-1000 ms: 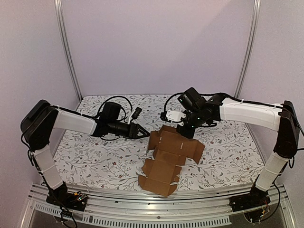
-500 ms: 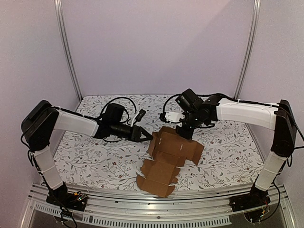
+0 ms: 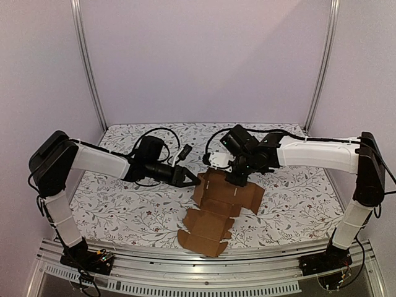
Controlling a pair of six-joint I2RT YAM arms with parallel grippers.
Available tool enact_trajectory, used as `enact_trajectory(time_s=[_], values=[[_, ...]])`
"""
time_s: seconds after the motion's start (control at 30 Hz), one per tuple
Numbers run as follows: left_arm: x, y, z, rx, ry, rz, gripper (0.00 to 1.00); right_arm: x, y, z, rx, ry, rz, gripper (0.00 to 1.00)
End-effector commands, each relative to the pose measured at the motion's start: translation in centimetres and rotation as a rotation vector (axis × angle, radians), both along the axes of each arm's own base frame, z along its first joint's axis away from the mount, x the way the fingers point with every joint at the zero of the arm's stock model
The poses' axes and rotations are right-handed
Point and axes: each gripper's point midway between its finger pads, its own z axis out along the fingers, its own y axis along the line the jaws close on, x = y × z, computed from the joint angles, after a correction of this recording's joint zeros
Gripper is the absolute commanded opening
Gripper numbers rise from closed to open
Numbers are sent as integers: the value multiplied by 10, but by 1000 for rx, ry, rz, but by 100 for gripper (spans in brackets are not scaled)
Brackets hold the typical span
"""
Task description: Fold the paper box
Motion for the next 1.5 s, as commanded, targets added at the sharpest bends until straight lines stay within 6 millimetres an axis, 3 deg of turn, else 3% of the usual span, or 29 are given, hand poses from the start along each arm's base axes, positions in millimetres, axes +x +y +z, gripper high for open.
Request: enact_trajectory(time_s=[0.0,0.37,0.73,1.1,1.27,1.47], values=[[-12,-2,-9,10,1,-36,41,4,1,1,-41,-111,-6,0],[-21,-3,-16,32,8,-50,41,2,6,16,-50,-307,-16,0],[-21,-3,-10,35,-10,-54,40,-4,12,33,-29,-437,1,0],[-21,-2,-18,73,-22,-40,40,-13,19,27,-103,-528,34,0],[-20,1,-26,170,-86,1,41,-16,20,24,-120,-540,39,0],[-16,-4,-20,206,-173,67,43,-18,22,26,-128,-556,24,0]])
